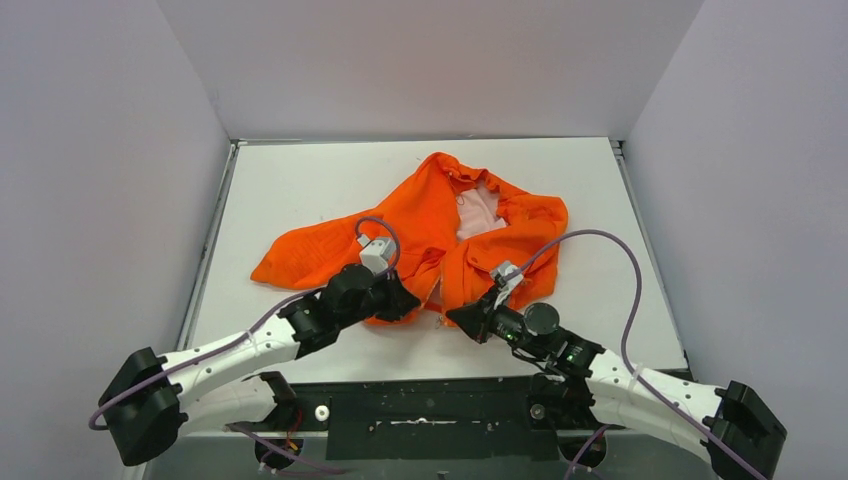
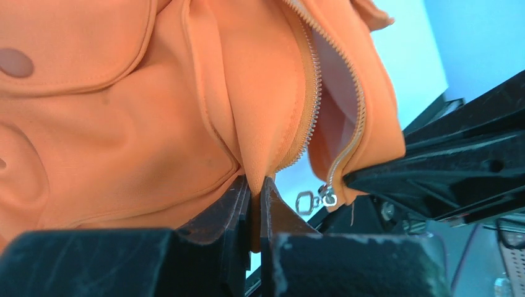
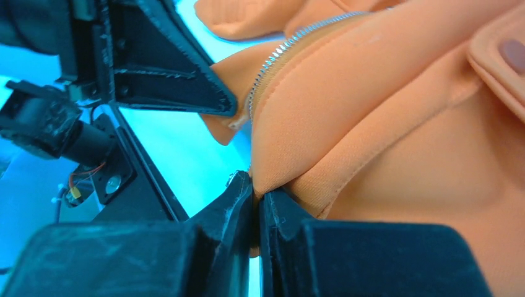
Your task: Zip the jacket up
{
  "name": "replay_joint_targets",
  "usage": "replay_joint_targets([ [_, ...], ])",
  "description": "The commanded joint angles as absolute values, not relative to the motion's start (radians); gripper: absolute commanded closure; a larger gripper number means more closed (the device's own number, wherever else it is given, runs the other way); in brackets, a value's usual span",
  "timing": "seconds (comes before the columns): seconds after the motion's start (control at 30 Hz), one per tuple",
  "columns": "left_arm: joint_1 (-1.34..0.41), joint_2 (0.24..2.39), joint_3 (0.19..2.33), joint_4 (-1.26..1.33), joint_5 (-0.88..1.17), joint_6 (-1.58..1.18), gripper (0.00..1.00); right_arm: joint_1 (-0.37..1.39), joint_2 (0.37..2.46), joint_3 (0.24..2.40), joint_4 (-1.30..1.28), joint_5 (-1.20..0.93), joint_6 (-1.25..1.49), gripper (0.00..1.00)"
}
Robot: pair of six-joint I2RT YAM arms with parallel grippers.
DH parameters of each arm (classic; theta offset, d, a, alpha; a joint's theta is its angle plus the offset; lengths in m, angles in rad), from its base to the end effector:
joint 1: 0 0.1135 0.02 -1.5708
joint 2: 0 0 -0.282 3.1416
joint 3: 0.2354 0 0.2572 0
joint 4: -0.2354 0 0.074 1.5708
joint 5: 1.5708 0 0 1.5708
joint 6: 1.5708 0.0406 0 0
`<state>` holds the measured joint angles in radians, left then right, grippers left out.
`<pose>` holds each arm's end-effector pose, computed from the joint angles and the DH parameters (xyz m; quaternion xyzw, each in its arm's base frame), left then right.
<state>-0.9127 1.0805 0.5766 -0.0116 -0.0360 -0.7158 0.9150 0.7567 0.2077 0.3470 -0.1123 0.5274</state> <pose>0.1448 -0.1849 0.2376 0.0759 0.8606 -0.3554 0.3569 0.1011 0.1388 0.2048 -0.1838 0.7523 0.4494 0.4453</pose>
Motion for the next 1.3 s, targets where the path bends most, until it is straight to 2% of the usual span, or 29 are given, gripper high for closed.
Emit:
replay_joint_targets([
  [0.0,-0.882,0.991,0.561,0.188,0.032,-0.75,1.0,0.907,0.755,0.161,0.698,-0.255,0.344,1.0],
  [0.17,-0.853,0.937,0.547,0.227,0.095,-0.765,1.0,0.908,0.724,0.051,0.969,-0.296,0.137,1.0],
  [0.33,-0.82,0.906,0.535,0.259,0.141,-0.776,1.0,0.908,0.748,0.041,1.106,-0.287,-0.101,1.0],
  [0.57,-0.75,0.862,0.529,0.267,0.209,-0.803,1.0,0.903,0.751,0.116,1.1,-0.281,-0.443,1.0],
  [0.77,-0.693,0.812,0.536,0.281,0.262,-0.822,1.0,0.92,0.721,0.206,1.124,-0.32,-0.575,1.0],
  [0.83,-0.677,0.803,0.54,0.278,0.268,-0.819,1.0,0.898,0.773,0.219,1.155,-0.269,-0.635,1.0],
  [0.87,-0.667,0.8,0.54,0.278,0.27,-0.819,1.0,0.862,0.813,0.216,1.212,-0.256,-0.625,1.0],
  [0.97,-0.649,0.805,0.544,0.288,0.283,-0.819,1.0,0.739,0.841,0.196,1.435,-0.419,-0.439,1.0],
  [1.03,-0.64,0.805,0.543,0.295,0.289,-0.83,1.0,0.71,0.884,0.219,1.431,-0.423,-0.419,1.0],
  [1.13,-0.625,0.793,0.54,0.328,0.304,-0.845,1.0,0.691,0.913,0.212,1.558,-0.495,-0.296,1.0],
  [1.27,-0.614,0.777,0.535,0.38,0.29,-0.864,1.0,0.679,0.924,0.211,1.532,-0.55,-0.237,1.0],
])
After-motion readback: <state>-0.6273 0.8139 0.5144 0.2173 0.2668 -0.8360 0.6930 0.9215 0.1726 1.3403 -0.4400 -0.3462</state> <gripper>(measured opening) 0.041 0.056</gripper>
